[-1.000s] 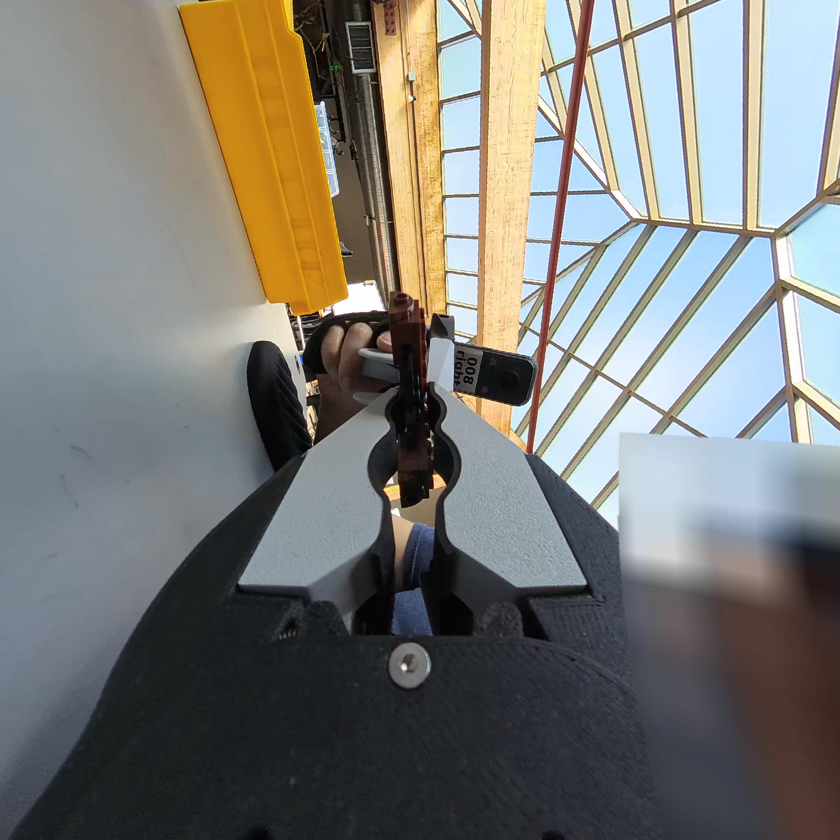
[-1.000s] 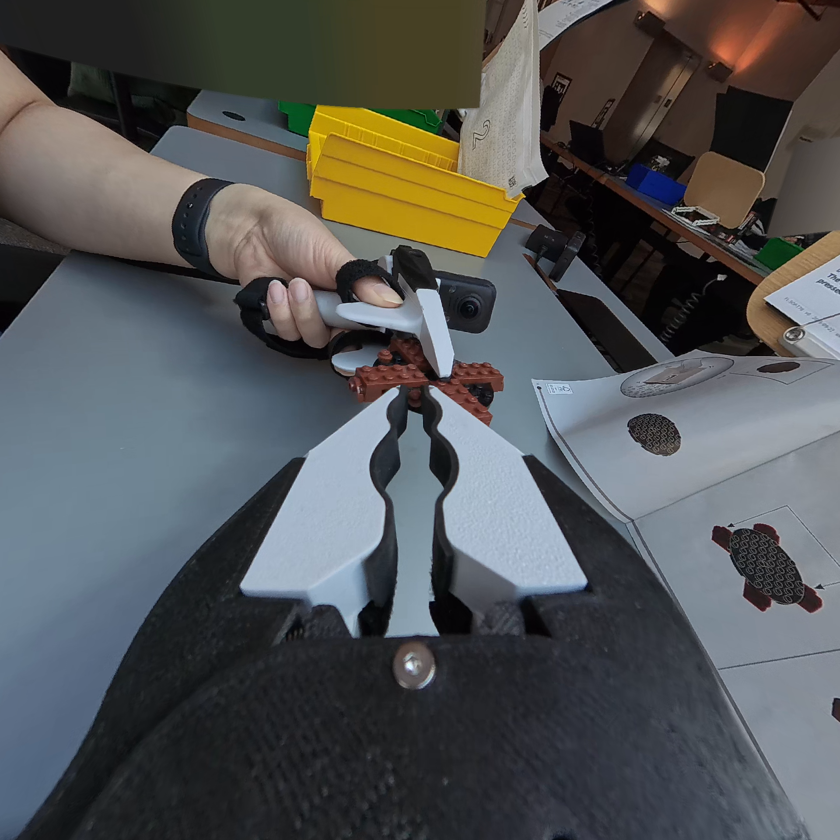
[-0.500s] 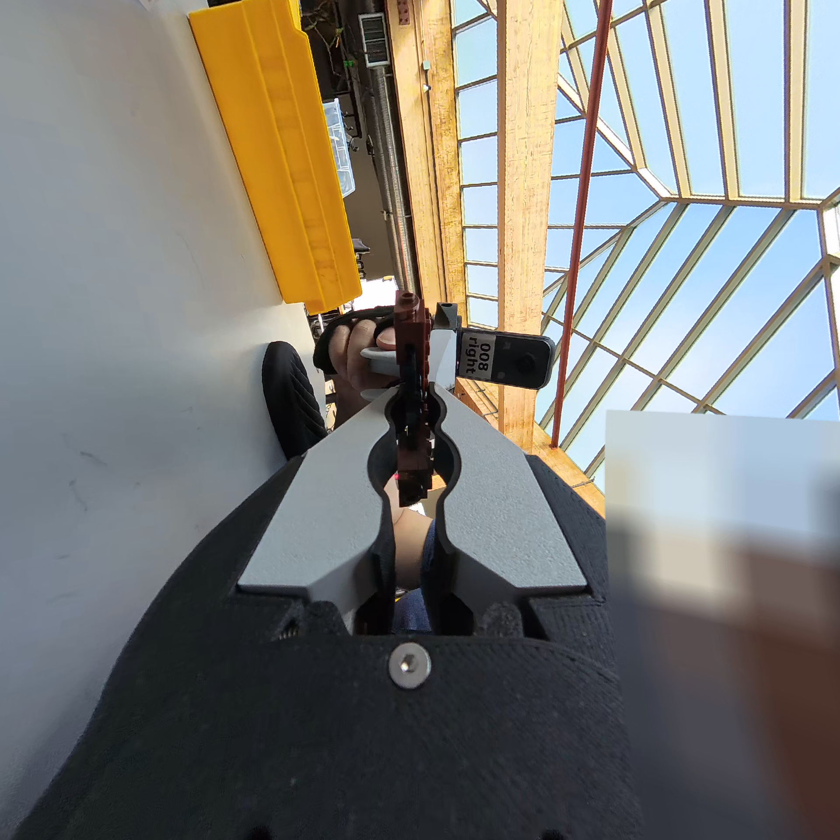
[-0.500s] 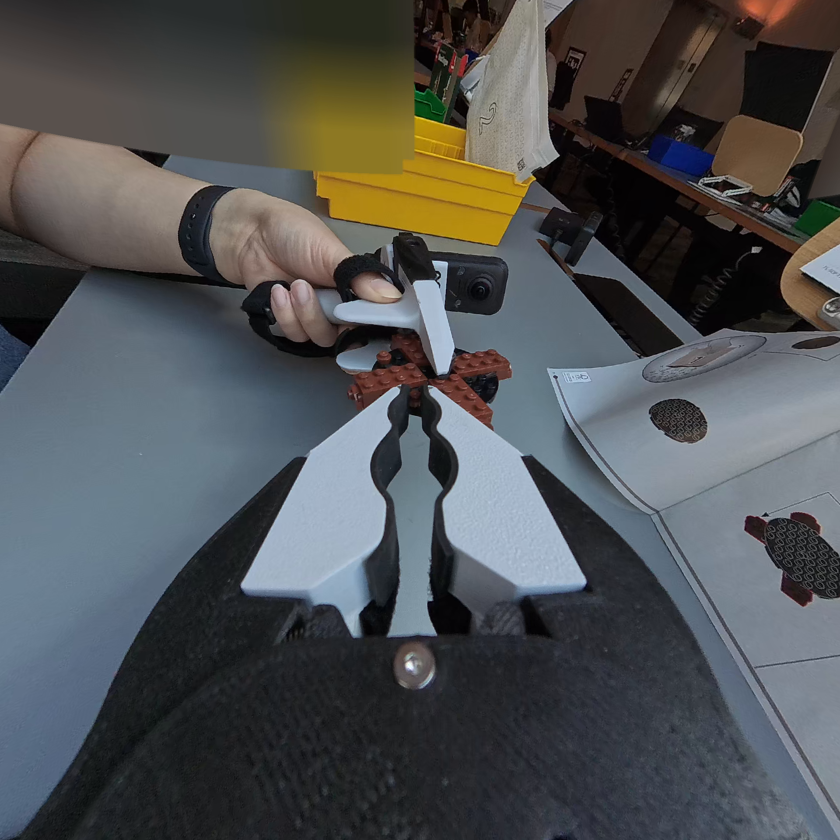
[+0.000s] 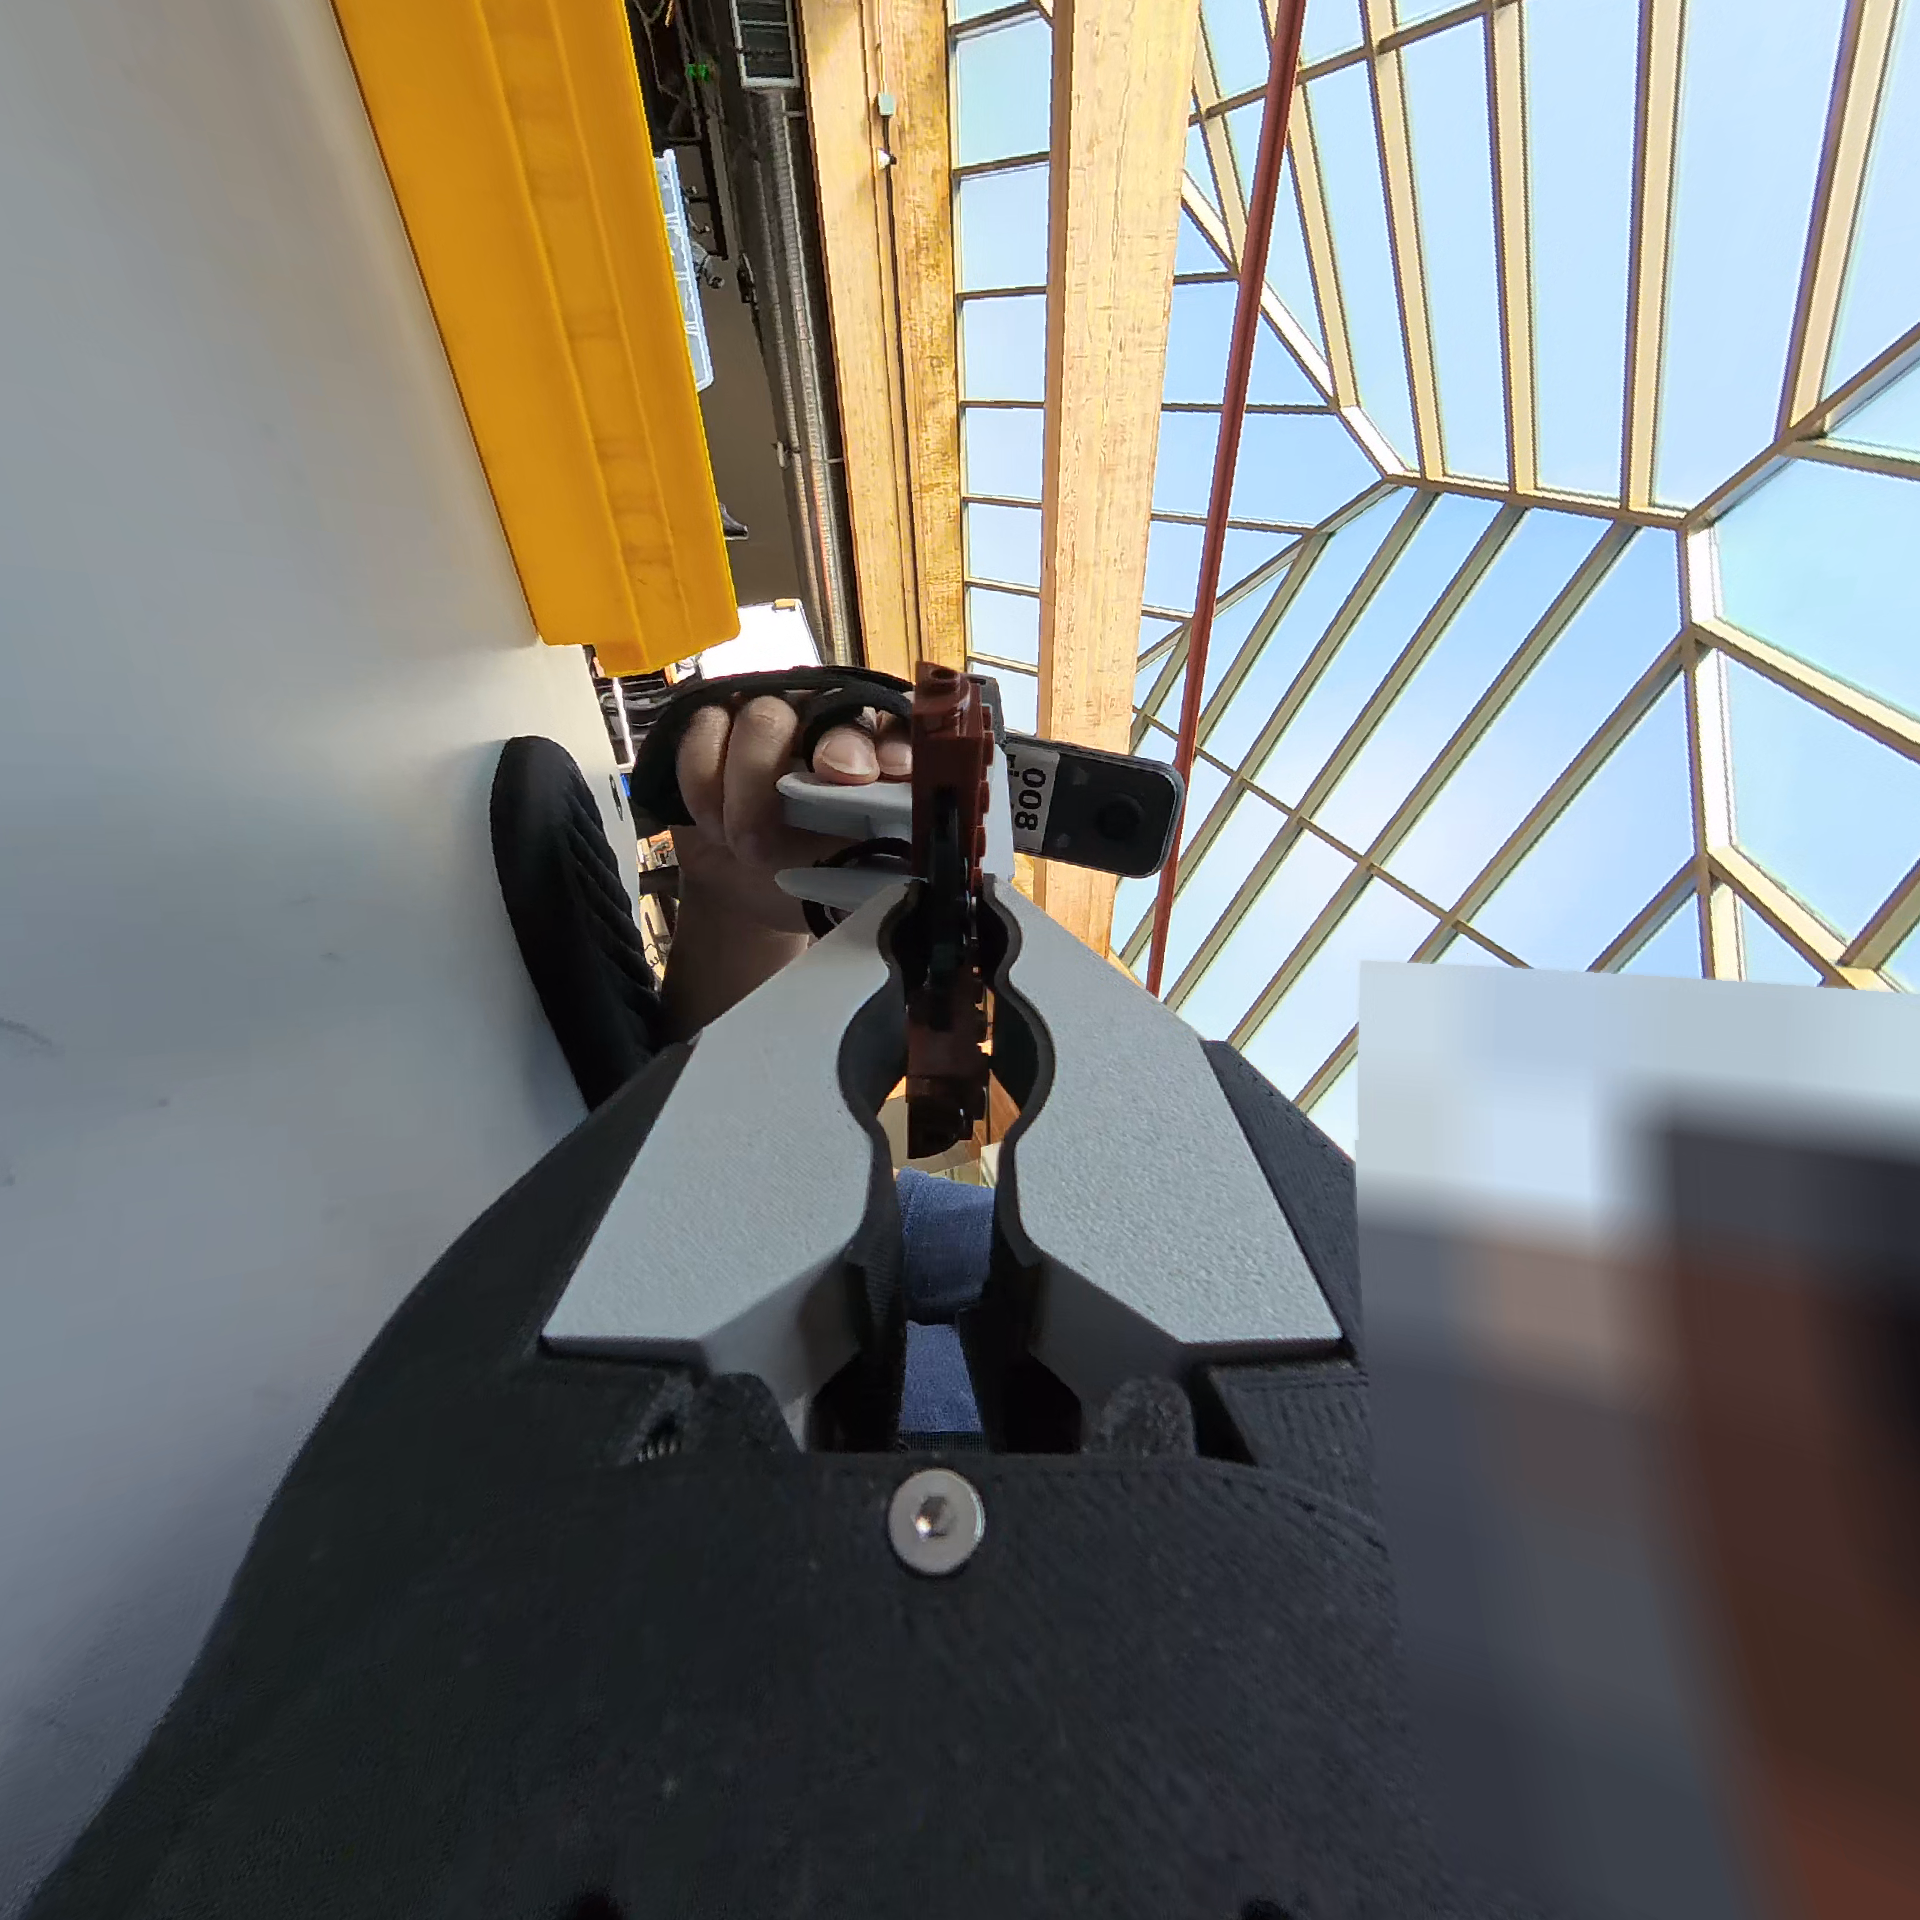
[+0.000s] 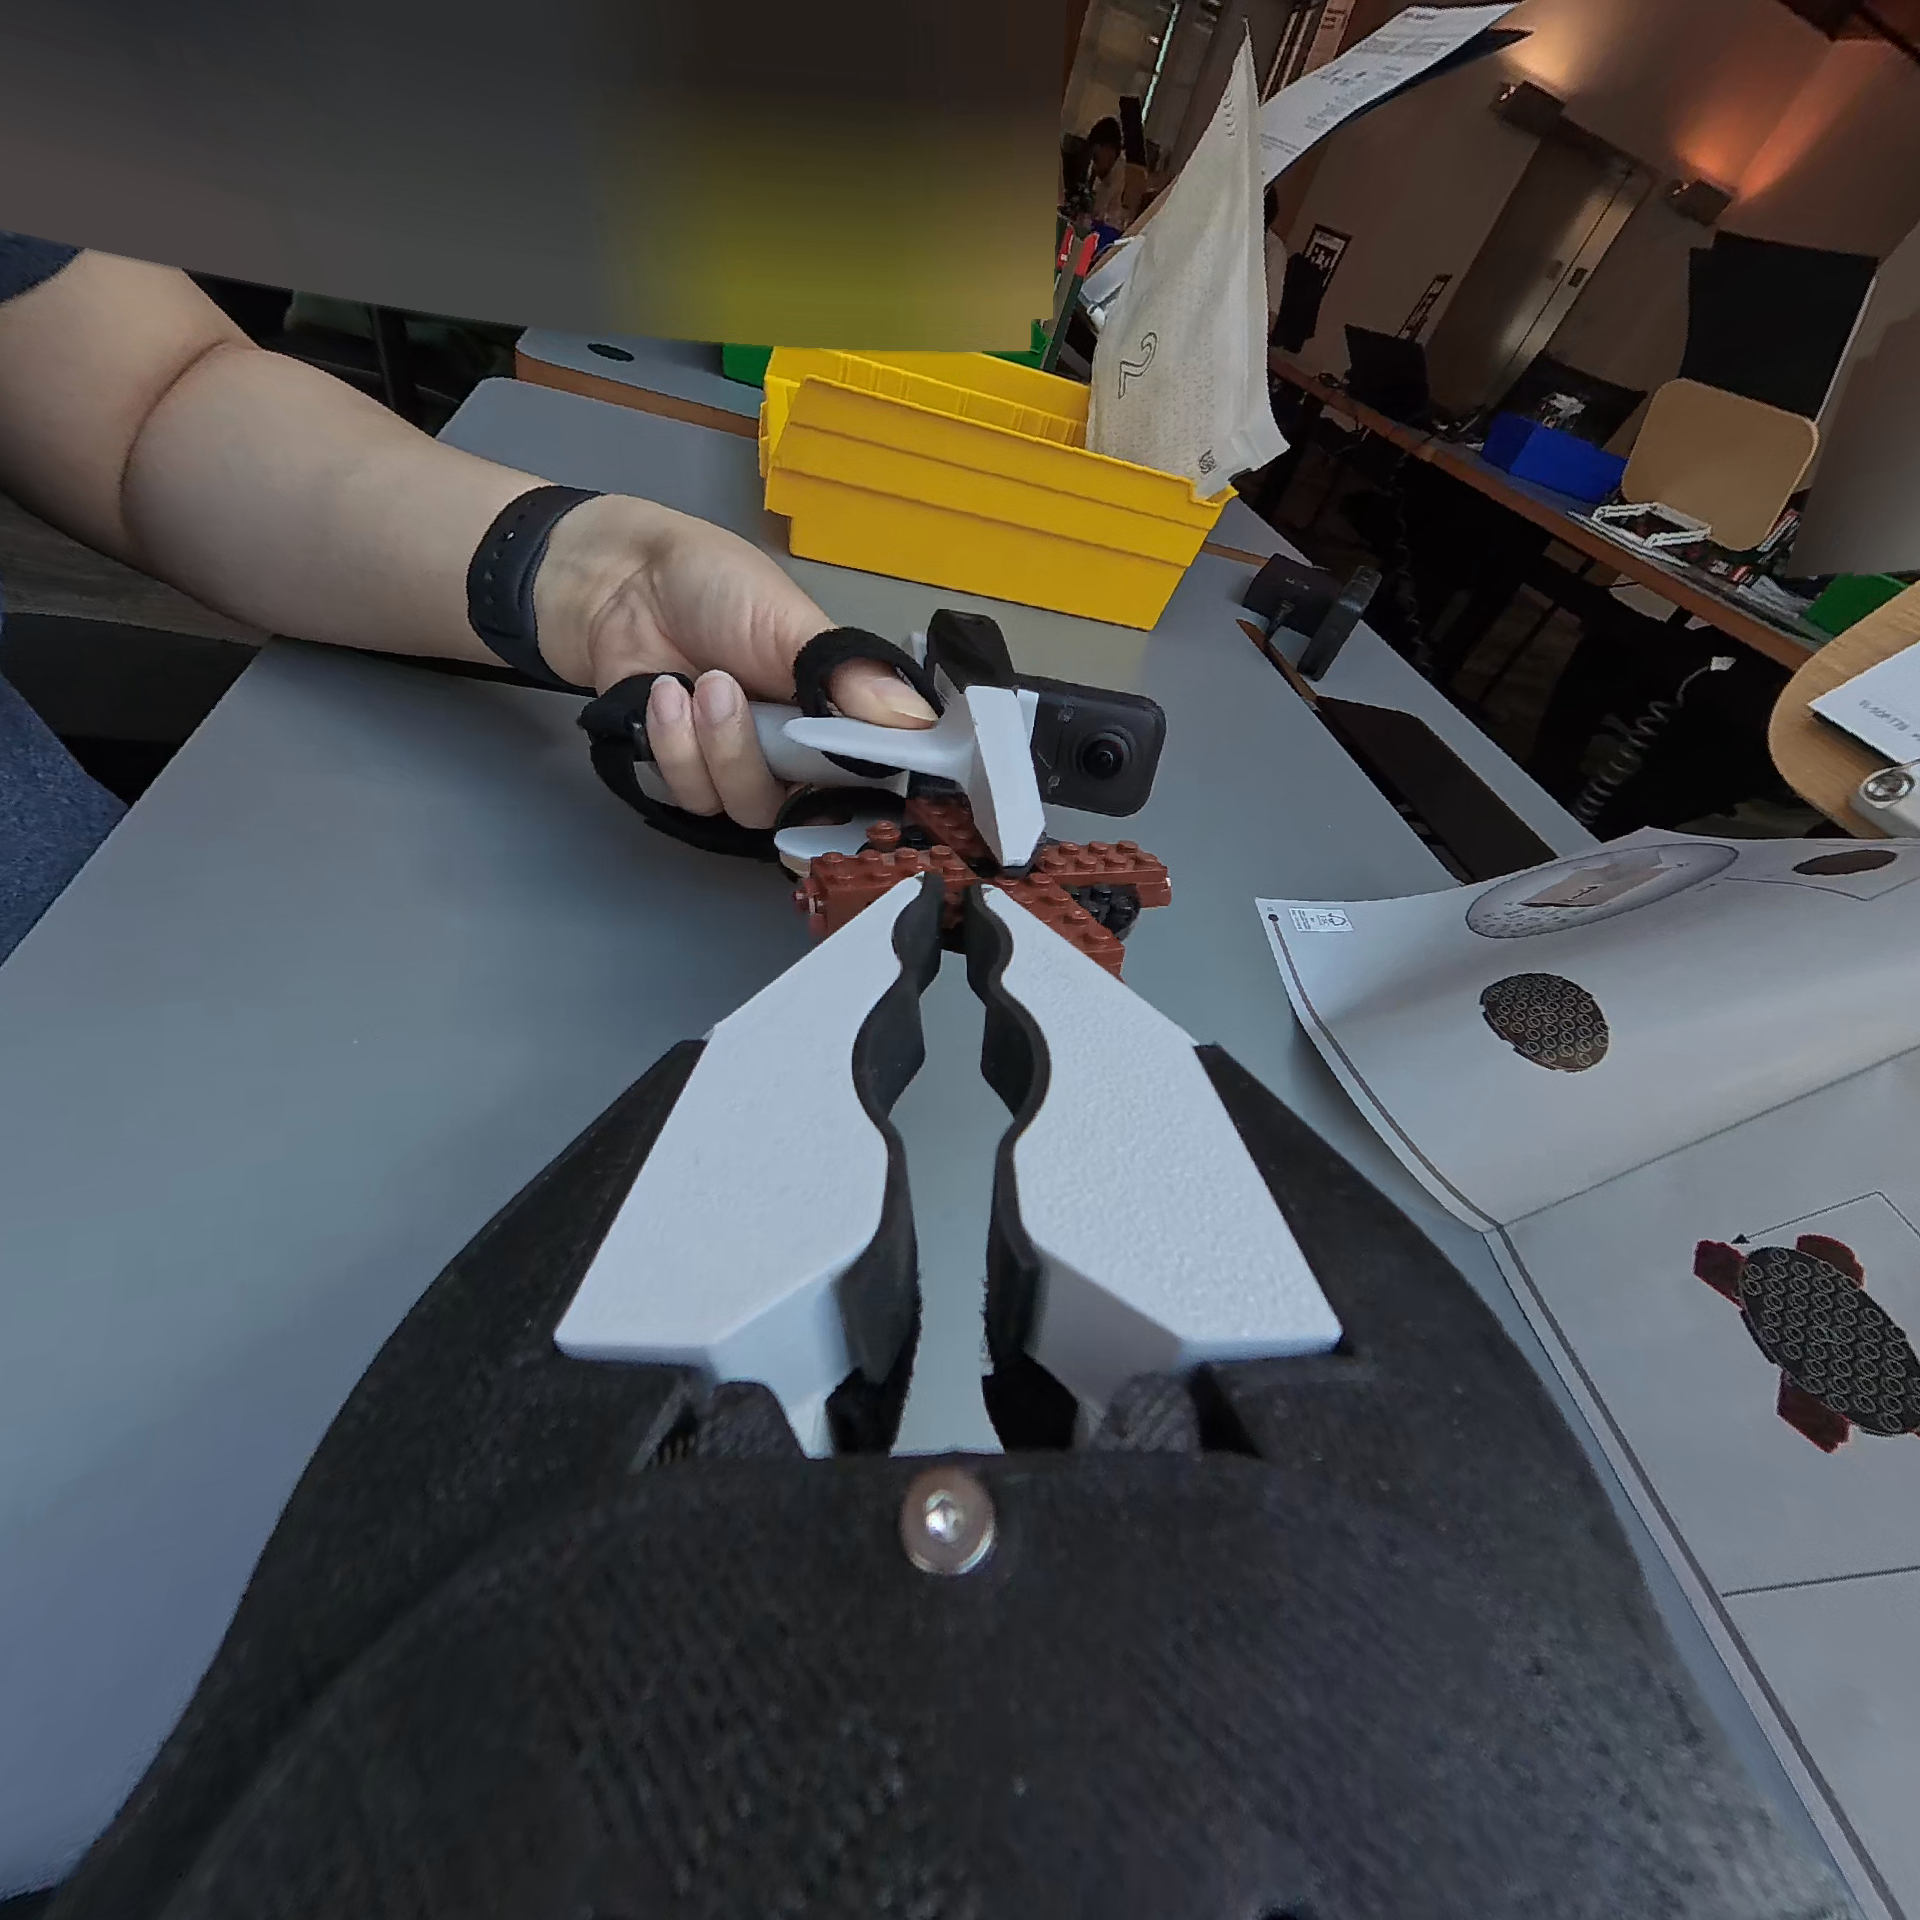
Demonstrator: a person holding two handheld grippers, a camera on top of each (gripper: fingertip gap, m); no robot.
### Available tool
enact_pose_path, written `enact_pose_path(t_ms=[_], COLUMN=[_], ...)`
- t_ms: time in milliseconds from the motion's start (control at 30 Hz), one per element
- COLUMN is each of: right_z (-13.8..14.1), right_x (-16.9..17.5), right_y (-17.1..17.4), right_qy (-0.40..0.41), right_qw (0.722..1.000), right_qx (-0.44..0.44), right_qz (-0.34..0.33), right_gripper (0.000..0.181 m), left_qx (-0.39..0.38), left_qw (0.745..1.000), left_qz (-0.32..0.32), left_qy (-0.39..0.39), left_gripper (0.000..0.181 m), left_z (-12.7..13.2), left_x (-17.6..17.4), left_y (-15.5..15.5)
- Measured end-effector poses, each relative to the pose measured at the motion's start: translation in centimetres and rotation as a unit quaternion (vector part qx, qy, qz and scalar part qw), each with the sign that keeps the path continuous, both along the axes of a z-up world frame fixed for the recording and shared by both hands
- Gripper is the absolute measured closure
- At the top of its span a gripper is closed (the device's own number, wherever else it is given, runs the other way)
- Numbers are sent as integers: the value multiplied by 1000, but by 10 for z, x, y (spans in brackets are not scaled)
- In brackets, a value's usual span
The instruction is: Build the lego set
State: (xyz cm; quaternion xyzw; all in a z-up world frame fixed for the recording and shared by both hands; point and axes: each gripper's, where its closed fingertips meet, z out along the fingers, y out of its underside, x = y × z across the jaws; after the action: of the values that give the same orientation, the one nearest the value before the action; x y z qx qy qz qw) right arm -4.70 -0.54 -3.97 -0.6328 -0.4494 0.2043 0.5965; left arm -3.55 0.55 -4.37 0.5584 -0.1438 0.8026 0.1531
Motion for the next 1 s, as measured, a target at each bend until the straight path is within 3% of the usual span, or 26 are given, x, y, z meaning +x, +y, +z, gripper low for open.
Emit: enact_pose_path(t_ms=[1000], right_z=[-1], right_x=[-1], right_y=[-4], right_qy=[-72], right_qw=[994], right_qx=[85], right_qz=[-21], right_gripper=[178], left_qx=[-32], left_qw=[999], left_qz=[-12], left_qy=[-3], left_gripper=[174], left_z=[0], left_x=[0], left_y=[-2])
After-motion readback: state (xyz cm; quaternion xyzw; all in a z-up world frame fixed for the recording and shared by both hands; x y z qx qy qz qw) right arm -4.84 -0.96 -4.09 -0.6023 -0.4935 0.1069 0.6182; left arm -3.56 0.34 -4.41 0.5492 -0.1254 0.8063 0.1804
